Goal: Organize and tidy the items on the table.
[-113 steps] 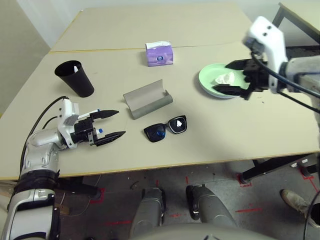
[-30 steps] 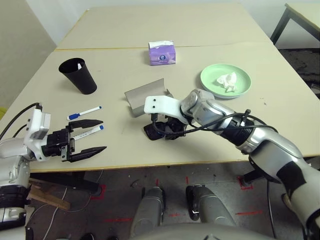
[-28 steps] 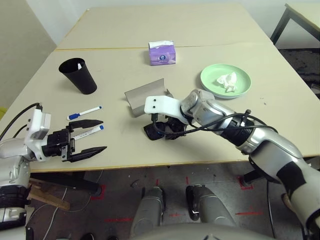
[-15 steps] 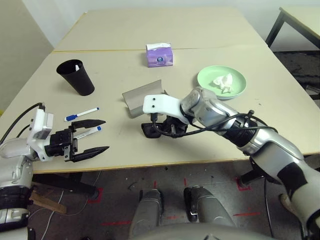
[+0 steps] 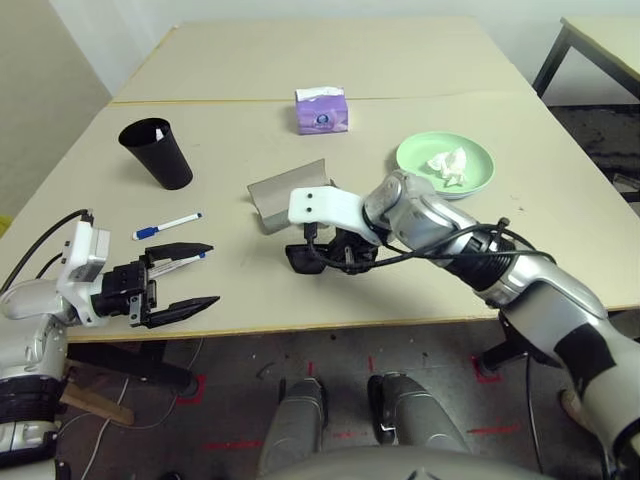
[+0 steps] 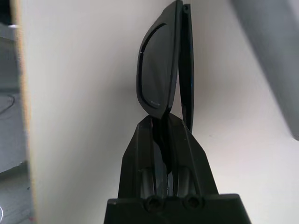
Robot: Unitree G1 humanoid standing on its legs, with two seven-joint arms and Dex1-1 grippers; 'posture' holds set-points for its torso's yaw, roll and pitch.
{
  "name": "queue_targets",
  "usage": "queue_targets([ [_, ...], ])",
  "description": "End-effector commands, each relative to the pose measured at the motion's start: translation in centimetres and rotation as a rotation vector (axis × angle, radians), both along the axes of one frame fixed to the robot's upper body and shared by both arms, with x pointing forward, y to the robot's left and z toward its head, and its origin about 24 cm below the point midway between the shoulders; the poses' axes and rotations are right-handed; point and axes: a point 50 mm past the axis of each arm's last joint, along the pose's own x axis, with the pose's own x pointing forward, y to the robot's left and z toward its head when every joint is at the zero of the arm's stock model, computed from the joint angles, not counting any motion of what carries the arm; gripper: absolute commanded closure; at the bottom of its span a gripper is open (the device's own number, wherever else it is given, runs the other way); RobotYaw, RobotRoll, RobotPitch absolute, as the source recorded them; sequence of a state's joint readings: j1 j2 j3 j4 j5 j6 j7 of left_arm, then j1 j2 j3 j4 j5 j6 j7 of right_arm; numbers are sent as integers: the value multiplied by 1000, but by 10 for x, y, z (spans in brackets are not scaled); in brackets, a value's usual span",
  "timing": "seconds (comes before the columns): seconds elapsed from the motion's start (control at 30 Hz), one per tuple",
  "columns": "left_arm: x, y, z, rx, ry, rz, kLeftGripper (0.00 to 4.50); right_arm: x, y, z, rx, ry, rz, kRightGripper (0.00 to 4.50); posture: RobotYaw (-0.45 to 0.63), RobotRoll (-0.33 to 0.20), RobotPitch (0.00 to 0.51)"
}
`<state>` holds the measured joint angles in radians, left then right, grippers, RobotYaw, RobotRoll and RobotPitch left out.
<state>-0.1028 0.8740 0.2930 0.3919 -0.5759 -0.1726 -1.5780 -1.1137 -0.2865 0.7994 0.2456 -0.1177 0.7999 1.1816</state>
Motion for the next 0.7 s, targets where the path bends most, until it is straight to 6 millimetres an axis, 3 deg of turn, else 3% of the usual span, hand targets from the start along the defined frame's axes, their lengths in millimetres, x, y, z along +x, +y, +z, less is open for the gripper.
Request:
queue_targets([
  [0.03,0,0,-3,6,15,4,0,7,0,15,28,-38,-17,4385,65,0,153],
  [0.43,4,0,-5,-1,16,21,0,17,12,64,123,-111,-16,4467,65,0,149],
  [0.7,9,11,2,-18,-4,89,0,31,21,78,150,-221,-3,4468,65,0,150],
])
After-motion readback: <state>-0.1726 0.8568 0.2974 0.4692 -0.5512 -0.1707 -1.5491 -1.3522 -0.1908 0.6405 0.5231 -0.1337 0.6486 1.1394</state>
